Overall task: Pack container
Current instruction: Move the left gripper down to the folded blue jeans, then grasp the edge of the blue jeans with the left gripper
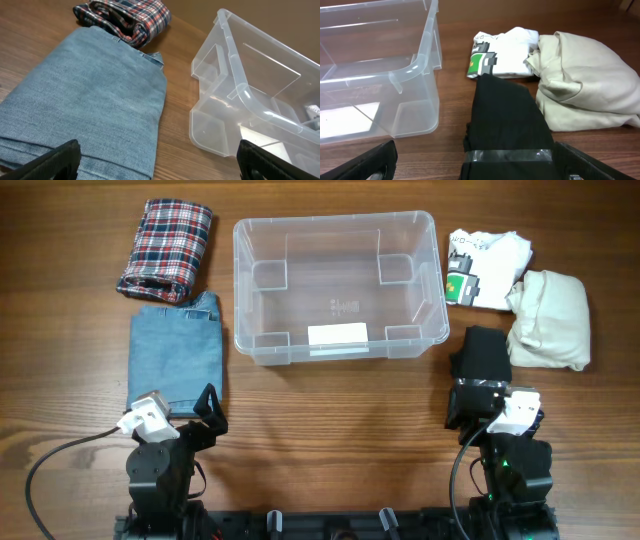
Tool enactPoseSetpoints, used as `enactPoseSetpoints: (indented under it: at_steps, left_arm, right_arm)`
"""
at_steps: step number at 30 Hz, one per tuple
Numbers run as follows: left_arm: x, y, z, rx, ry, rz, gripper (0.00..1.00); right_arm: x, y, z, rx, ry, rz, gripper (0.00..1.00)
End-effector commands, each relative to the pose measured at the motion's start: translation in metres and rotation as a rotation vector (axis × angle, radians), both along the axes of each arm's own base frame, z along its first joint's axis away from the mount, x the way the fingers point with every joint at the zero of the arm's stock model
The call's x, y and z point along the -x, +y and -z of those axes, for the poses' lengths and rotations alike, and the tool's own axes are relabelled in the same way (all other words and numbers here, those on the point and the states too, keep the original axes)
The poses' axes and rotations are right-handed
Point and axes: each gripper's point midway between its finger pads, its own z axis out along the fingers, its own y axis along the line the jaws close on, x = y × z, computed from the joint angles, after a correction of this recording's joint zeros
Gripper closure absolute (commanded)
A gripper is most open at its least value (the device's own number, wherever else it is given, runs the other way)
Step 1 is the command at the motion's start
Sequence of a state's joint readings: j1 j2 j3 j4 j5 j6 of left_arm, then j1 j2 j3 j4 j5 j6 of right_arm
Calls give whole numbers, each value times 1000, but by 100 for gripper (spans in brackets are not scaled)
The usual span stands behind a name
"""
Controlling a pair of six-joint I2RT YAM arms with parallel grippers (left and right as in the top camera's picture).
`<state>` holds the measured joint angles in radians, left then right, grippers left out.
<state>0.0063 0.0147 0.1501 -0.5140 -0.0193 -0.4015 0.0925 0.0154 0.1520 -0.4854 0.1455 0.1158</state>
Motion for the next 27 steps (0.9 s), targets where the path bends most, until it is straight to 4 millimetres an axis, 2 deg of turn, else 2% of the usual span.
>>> enactPoseSetpoints:
  at_steps: [1, 3, 5, 7, 10, 12, 14, 16, 18, 21, 23, 27]
  left_arm:
    - [0, -15, 2, 62, 1, 69, 0]
    - [0, -29, -3, 90, -14, 144, 0]
    - [3, -44, -16, 148, -37, 217, 0]
    - [4, -45, -36, 226, -35, 196, 1]
    - [-3, -45, -79, 237, 20, 187, 1]
    - [-22, -45, -112, 166, 109, 212, 0]
    - [-38, -45, -127, 83, 169, 252, 0]
    - [-66, -44, -139, -24, 210, 306, 0]
    - [-93, -30, -135, -44, 276, 269, 0]
    - [-120, 7, -102, 28, 422, 173, 0]
    - [-125, 43, -70, 79, 521, 78, 0]
    - [-116, 99, -20, 139, 657, 2, 0]
  right_arm:
    - [0, 1, 0, -21, -4, -1, 0]
    - [0, 1, 0, -21, -4, -1, 0]
    - [0, 1, 0, -21, -4, 0, 0]
    - [0, 1, 0, -21, -4, -1, 0]
    - [0, 1, 0, -21, -3, -1, 0]
    - [0, 1, 0, -21, -3, -1, 0]
    - [0, 1, 0, -21, -3, -1, 0]
    - [0, 1, 0, -21, -4, 0, 0]
    - [0, 1, 0, -21, -3, -1, 0]
    - [0, 1, 0, -21, -4, -1, 0]
    - [0, 1, 0, -21, -4, 0, 0]
    - [0, 1, 0, -21, -3, -1, 0]
